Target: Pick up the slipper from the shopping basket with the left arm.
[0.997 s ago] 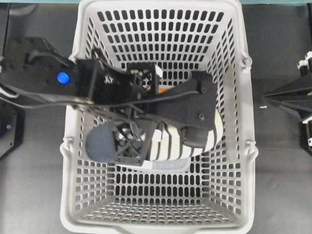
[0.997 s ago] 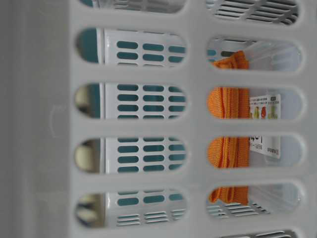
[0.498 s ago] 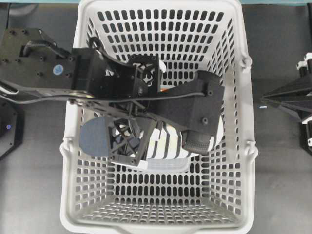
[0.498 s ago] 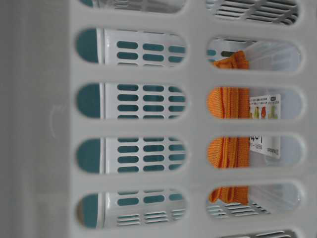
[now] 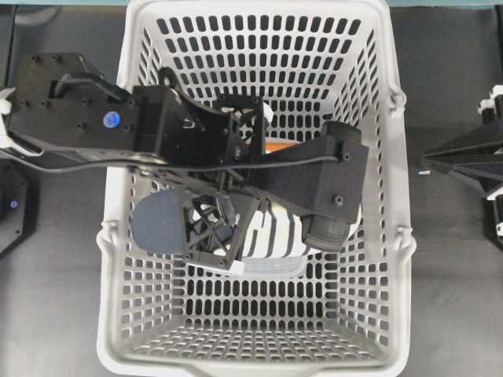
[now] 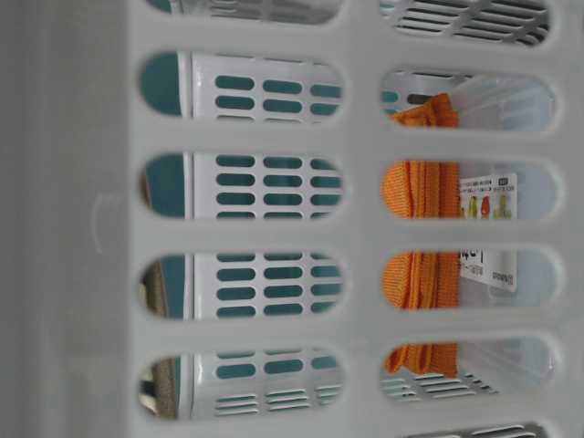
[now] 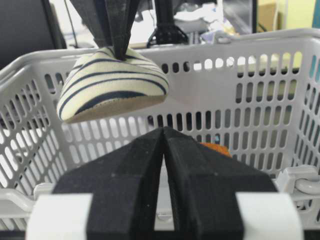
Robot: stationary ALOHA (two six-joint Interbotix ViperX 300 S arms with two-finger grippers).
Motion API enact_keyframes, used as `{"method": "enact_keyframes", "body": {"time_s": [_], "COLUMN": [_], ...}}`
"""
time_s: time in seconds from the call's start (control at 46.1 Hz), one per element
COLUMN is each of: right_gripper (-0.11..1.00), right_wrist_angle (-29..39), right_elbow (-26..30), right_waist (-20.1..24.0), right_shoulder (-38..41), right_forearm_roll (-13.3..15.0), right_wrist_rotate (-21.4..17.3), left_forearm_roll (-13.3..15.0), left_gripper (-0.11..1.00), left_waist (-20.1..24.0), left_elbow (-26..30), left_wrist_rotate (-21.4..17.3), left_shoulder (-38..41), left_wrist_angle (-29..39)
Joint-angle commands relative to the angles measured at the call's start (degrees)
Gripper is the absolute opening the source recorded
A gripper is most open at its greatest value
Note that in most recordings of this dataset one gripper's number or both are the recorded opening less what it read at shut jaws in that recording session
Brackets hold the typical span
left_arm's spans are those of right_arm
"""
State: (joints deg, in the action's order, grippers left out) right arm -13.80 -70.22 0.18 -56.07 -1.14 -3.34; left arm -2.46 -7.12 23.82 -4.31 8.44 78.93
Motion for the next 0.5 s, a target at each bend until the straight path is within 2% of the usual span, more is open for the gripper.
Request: {"method": "enact_keyframes", "body": {"time_s": [0.0,0.477], "right_gripper": [-0.01,-0.01], "right_wrist_angle": [-0.3,-0.3], "right_elbow": [0.4,0.4], "right_waist": [0.0,0.0], "right_shoulder": [0.4,0.4], "right_forearm_roll": [-0.3,-0.3], "right_wrist_rotate": [-0.1,-0.1], "left_forearm_roll": [-0.1,-0.2], "left_gripper": [0.06,0.06], "left_waist": [-0.3,-0.3], "left_elbow": [1.6,1.6], "left_wrist_rotate": [-0.1,-0.1], "left_shoulder": [-0.8,-0.3], "left_wrist_angle": [-0.3,-0.8]}}
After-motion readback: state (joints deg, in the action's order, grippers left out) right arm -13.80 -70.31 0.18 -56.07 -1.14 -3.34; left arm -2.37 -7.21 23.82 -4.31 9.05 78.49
